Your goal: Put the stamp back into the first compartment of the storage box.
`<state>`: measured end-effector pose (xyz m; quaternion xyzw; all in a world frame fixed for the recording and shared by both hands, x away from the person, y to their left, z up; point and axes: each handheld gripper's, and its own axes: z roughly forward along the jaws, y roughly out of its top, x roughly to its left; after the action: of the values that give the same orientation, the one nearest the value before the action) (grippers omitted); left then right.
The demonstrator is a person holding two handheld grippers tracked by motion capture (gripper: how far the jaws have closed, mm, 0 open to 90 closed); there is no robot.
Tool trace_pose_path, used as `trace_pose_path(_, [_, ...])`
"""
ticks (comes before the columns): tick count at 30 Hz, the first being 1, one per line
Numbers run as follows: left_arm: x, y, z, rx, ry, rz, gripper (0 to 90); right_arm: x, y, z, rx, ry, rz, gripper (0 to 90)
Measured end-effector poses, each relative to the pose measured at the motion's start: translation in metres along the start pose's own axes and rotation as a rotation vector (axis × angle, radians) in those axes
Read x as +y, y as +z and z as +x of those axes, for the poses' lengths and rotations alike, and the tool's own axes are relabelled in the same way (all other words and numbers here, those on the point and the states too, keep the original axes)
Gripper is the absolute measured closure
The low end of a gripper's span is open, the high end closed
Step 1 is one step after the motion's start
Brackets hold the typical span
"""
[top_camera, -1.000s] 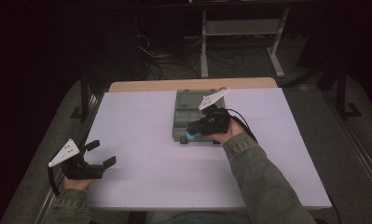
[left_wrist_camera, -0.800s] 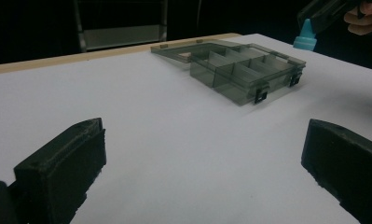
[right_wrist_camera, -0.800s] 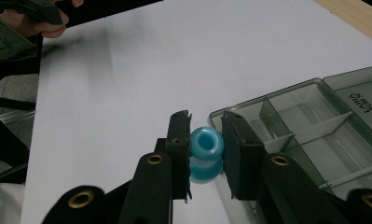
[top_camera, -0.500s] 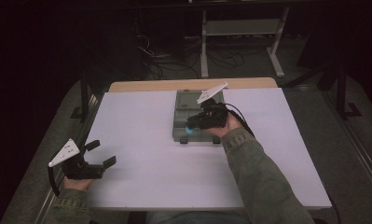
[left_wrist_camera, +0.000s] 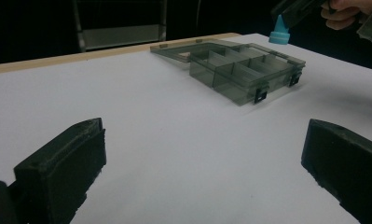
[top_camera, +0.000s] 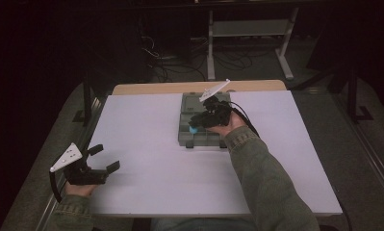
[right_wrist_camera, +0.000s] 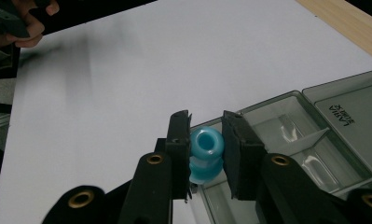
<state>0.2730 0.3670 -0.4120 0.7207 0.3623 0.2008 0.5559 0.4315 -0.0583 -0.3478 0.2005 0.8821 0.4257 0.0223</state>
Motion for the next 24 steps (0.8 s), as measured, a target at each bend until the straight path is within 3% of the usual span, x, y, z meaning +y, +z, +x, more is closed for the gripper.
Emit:
trace_pose_path(10, [0.000,0.000,0.000,-0.003,-0.006,-0.008,0.0,0.012,0.010,-0.009,-0.008,0.011,0.029,72.2])
trace_pose_path(16, [0.000,0.000,0.000,-0.005,-0.011,-0.010,0.0,0.012,0.020,-0.018,-0.017,-0.003,0.033,72.2])
trace_pose_path(24, [0.001,0.000,0.000,-0.006,-0.007,-0.010,0.0,0.013,0.031,-0.028,-0.026,0.013,0.052,72.2])
